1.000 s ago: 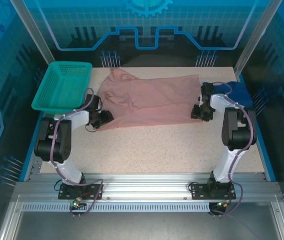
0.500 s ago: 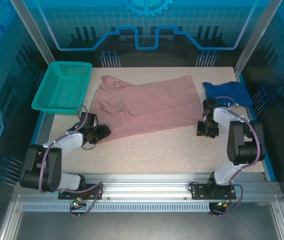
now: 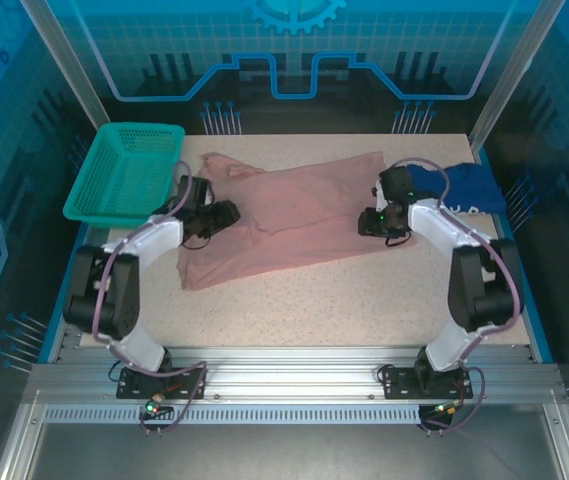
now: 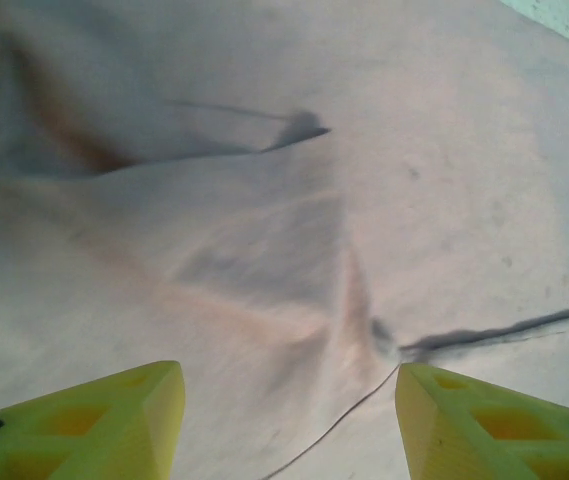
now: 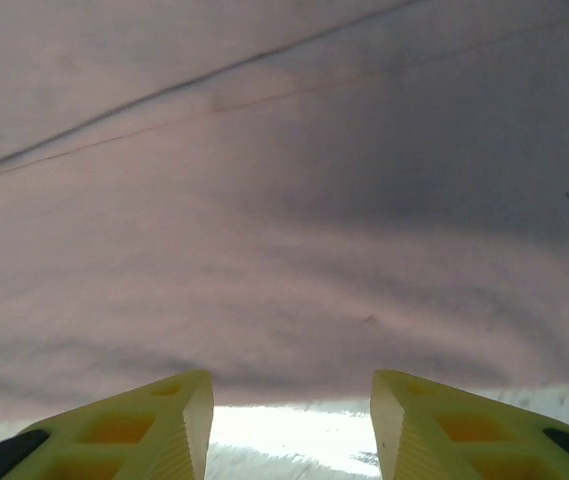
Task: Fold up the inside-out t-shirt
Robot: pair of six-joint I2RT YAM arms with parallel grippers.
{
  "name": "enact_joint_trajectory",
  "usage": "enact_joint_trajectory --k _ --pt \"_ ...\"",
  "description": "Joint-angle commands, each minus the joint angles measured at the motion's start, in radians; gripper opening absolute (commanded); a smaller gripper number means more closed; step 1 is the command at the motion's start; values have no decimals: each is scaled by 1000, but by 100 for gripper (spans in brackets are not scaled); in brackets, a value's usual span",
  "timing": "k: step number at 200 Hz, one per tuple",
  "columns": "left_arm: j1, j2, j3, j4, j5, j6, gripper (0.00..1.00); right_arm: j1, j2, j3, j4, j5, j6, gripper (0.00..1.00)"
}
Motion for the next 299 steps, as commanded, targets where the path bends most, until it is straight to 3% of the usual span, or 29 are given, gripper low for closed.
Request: enact_joint_trajectory --k 1,40,98,203,299 --pt "-19 126 115 -23 23 48 59 -47 88 42 -62 16 -4 44" --pt "-40 328 335 -129 -14 108 55 -54 107 26 -42 2 -20 45" --pt "-59 488 520 -261 -71 154 43 -54 100 9 -35 -13 -31 45" --pt "-80 586 674 -404 -149 230 13 -62 89 -24 -4 -32 -31 45" --pt "-110 563 757 -460 -214 282 7 -71 92 -37 6 -40 -37 45"
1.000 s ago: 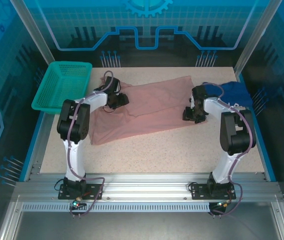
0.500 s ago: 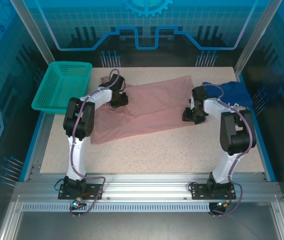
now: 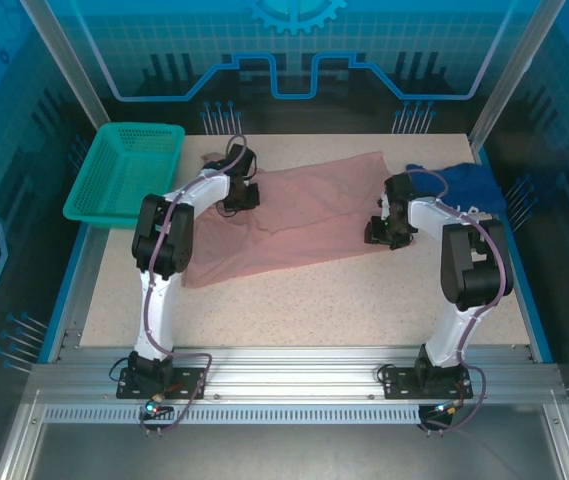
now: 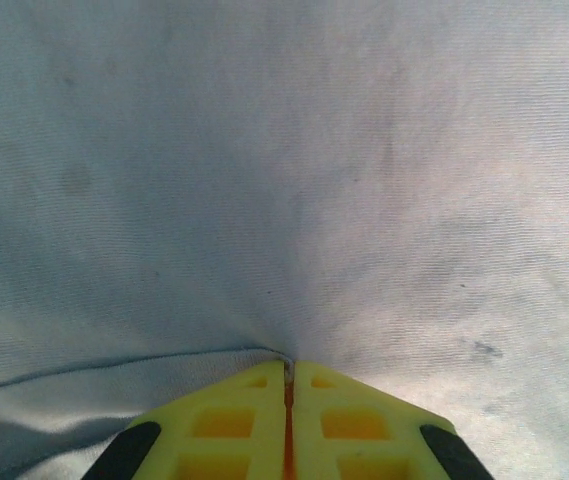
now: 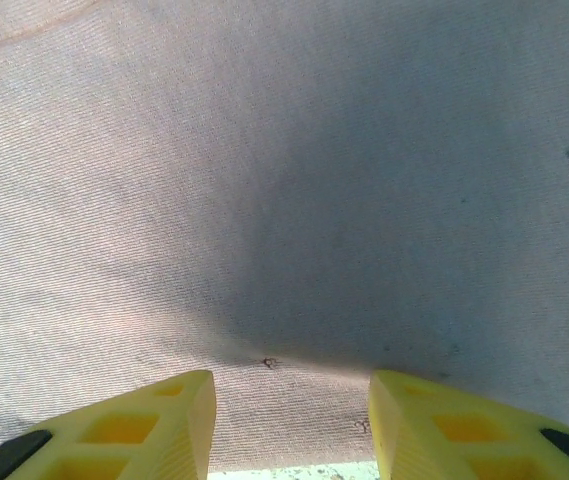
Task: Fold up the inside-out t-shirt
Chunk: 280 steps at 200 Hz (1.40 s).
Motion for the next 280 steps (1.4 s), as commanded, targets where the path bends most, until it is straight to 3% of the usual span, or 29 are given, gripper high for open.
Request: enact_joint_trajectory --k 1,42,130,166,214,241,280 --pt "-16 -8 37 -35 -31 32 7 -13 -18 -21 1 -14 -13 45" --pt "-24 -4 40 -25 -40 44 2 -13 -12 -23 9 -18 -9 45" --pt "-67 -32 41 -22 -119 78 4 -14 -2 -19 3 -15 -16 45" --pt "-83 -45 18 21 -97 91 5 -15 0 -17 1 -15 -17 45" --pt "-91 -47 32 47 -88 106 16 -19 -4 -4 -11 -9 -21 45" --pt "-90 -80 28 45 -103 110 44 -33 -17 11 -20 -8 -22 45" --pt "-89 -240 -120 84 -150 69 57 -49 -34 41 -30 21 -31 46"
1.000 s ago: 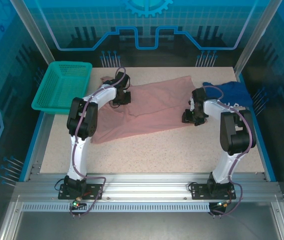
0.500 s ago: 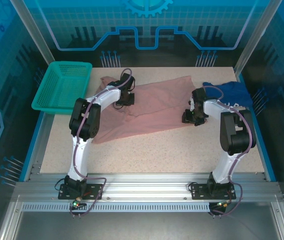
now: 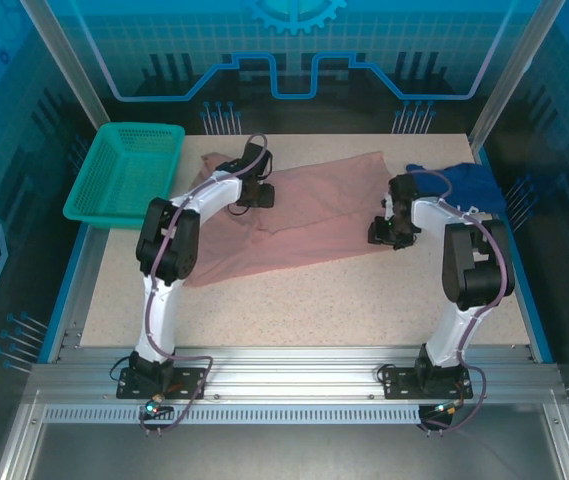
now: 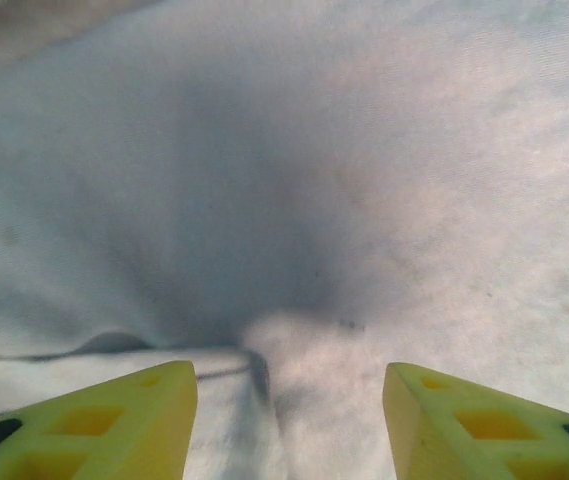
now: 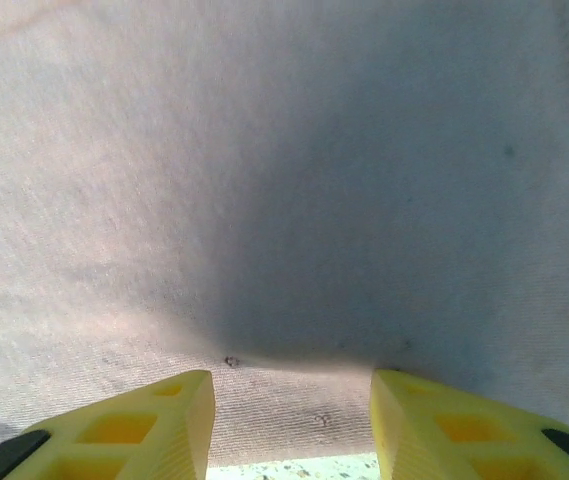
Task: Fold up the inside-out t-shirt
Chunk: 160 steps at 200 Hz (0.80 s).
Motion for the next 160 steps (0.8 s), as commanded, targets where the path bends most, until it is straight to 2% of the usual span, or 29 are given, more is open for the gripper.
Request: enact_joint_trajectory --k 1,27,56,61,64,71,86,115,125,143,160 --pt "-4 -174 -101 34 -50 -33 57 -22 -35 33 -18 16 -18 46" --pt "4 -358 -321 110 -60 -88 65 -42 -61 10 25 12 -22 50" --pt "30 -539 -579 176 0 -160 71 -52 -34 43 6 53 -41 59" --pt "38 -566 -625 189 10 -175 72 -53 -20 54 -2 67 -47 61" --pt "44 -583 -649 199 17 -185 72 -53 -9 62 -9 75 -53 67" --pt "57 -618 -710 225 42 -201 73 -56 12 79 -28 82 -62 72" --pt "77 -671 -806 255 50 -232 73 -56 59 108 -69 88 -82 75" --pt "110 -693 -917 273 76 -265 74 -56 122 135 -139 104 -111 75" --pt "134 -683 -955 304 116 -281 76 -55 135 134 -161 117 -113 72" --pt "176 -651 -993 348 208 -310 77 -55 126 113 -193 144 -109 72" --pt "182 -633 -1006 359 252 -318 77 -51 82 59 -202 174 -106 72"
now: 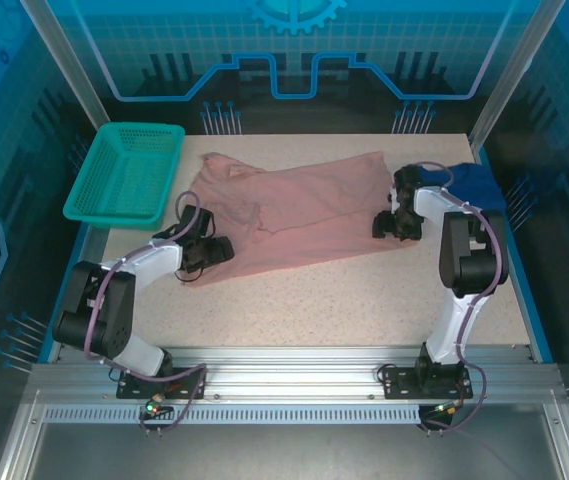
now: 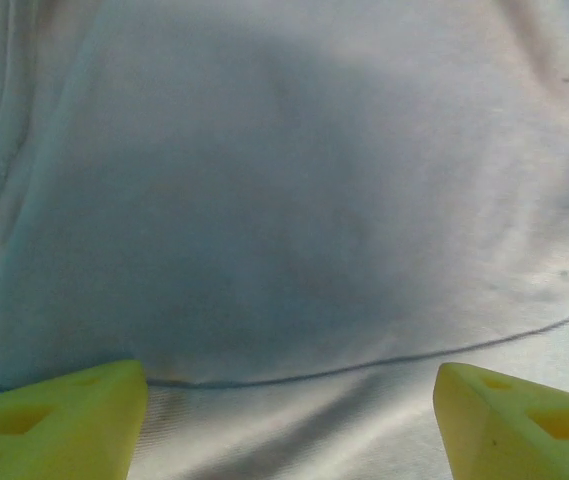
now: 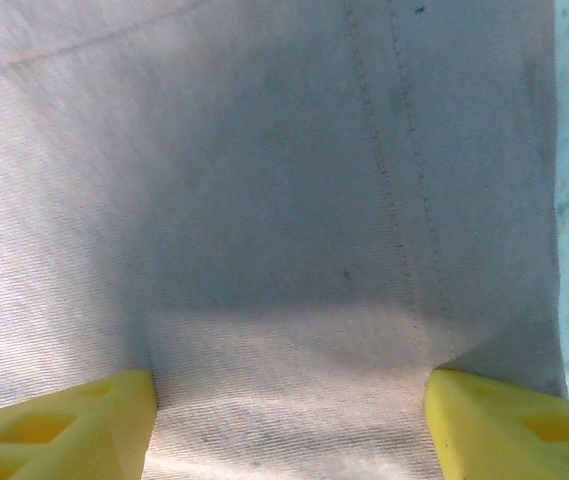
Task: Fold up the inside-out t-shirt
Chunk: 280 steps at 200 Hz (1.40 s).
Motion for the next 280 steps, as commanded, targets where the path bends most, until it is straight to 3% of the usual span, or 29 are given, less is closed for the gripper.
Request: enact_joint_trajectory --k 1,41,77,101,123,152,225,280 --pt "17 23 -22 70 121 -50 77 -8 -28 -64 -114 57 -9 72" --pt "15 4 -102 80 189 -84 76 4 -153 -230 -139 60 49 72" --pt "1 -121 -221 91 212 -140 76 12 -331 -335 -172 21 115 71" --pt "-7 -217 -167 26 160 -123 77 38 -518 -339 -131 2 129 72" --pt "-11 -225 -81 22 121 -115 77 53 -606 -331 26 -66 119 73" --pt "-14 -92 54 50 143 -111 77 51 -468 -244 110 -84 154 73" --pt "-28 261 349 51 193 -75 77 -41 -35 22 76 -178 126 69" --pt "-23 284 278 18 212 -40 76 -60 37 61 -79 -166 28 68"
